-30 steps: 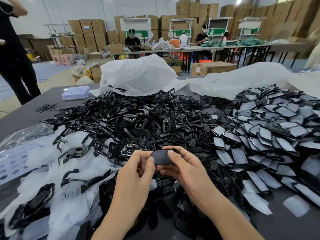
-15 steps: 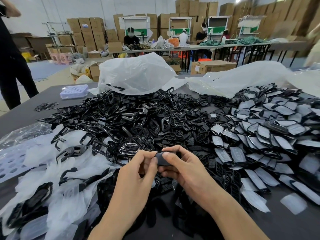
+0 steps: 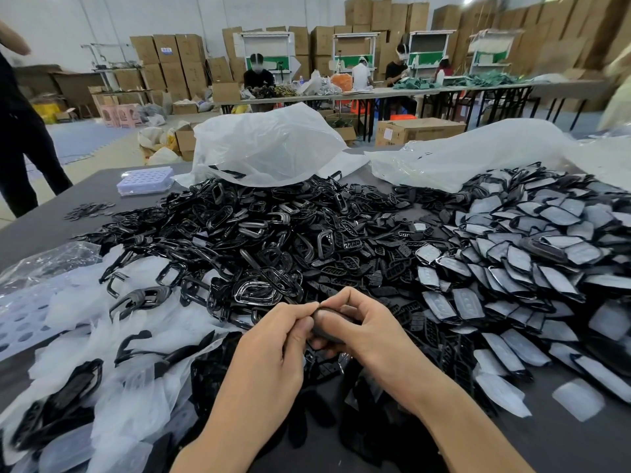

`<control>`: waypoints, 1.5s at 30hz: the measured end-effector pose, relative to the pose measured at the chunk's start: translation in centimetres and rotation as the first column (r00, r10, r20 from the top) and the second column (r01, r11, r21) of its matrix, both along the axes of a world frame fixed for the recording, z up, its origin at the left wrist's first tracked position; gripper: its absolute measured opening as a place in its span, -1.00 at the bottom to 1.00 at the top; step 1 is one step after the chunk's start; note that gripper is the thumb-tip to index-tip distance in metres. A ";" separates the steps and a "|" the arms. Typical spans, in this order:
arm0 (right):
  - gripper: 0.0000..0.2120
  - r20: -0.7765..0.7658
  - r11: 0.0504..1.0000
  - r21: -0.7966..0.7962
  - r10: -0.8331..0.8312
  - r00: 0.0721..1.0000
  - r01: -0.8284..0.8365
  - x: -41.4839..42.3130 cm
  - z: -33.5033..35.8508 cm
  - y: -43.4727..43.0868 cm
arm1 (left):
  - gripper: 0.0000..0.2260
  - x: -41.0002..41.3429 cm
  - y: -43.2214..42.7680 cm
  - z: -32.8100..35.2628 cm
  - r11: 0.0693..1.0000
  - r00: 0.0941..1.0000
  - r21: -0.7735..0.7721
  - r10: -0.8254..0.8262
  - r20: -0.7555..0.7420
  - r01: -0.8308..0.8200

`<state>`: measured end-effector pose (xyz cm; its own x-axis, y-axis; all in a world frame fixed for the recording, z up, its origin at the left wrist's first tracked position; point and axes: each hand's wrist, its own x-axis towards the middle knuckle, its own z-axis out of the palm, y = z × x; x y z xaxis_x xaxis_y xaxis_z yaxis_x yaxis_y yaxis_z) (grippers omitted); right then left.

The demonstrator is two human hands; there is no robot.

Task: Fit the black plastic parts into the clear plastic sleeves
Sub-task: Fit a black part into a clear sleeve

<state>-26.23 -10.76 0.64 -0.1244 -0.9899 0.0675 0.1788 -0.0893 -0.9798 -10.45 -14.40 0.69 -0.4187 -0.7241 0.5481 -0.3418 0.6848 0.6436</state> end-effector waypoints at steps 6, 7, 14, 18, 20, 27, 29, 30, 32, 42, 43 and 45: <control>-0.88 0.081 1.000 0.012 0.001 0.997 -0.002 0.3 0.2 -0.2 | -0.77 0.0 0.4 0.1 0.999 0.999 -0.052 0.007 0.047 -0.005; -0.87 0.094 1.000 0.008 -0.016 0.995 0.015 0.2 0.3 -0.2 | -0.76 0.0 0.5 0.2 0.999 0.998 -0.051 0.010 0.057 -0.007; -0.79 0.106 0.984 0.015 -0.177 0.978 0.177 -0.2 0.0 -0.4 | -0.73 -0.1 0.9 0.0 0.980 0.974 -0.190 -0.023 0.224 0.067; -0.80 0.154 0.980 0.015 -0.196 0.968 0.196 -0.4 0.0 -0.4 | -0.71 -1.0 1.8 -0.4 0.967 0.952 -0.184 -0.121 0.282 0.178; -0.80 0.168 0.980 0.015 -0.196 0.966 0.196 -0.5 0.1 -0.4 | -0.69 -1.3 2.0 -0.6 0.967 0.944 -0.163 -0.143 0.298 0.198; -0.78 0.216 0.989 0.026 -0.148 0.965 0.146 -0.5 0.4 -0.3 | -0.71 -0.9 1.7 -0.4 0.989 0.991 -0.129 -0.062 0.114 0.077; -0.82 0.238 0.995 0.028 -0.101 0.966 0.097 -0.4 0.4 -0.2 | -0.76 -0.8 1.3 -0.7 1.000 1.000 -0.031 -0.002 -0.011 0.001; -0.83 0.249 0.997 0.029 -0.076 0.966 0.071 -0.2 0.4 -0.1 | -0.80 -0.8 1.0 -0.8 1.000 0.997 0.025 0.021 -0.070 -0.019; -0.85 0.246 0.999 0.028 -0.035 0.969 0.029 0.1 0.5 -0.1 | -0.83 -0.7 0.5 -0.8 0.991 0.986 0.135 0.042 -0.160 -0.021; -0.82 0.202 0.998 -0.022 -0.046 0.978 0.051 0.6 0.1 -0.3 | -0.90 -1.0 0.2 -0.2 0.927 0.951 0.374 0.104 -0.290 0.013; -0.82 0.199 0.998 -0.019 -0.056 0.978 0.061 0.6 0.1 -0.3 | -0.91 -1.0 0.2 -0.1 0.924 0.949 0.382 0.104 -0.299 0.019; -0.83 0.191 0.998 -0.019 -0.062 0.980 0.067 0.6 0.0 -0.3 | -0.92 -1.0 0.3 0.0 0.926 0.948 0.377 0.094 -0.303 0.029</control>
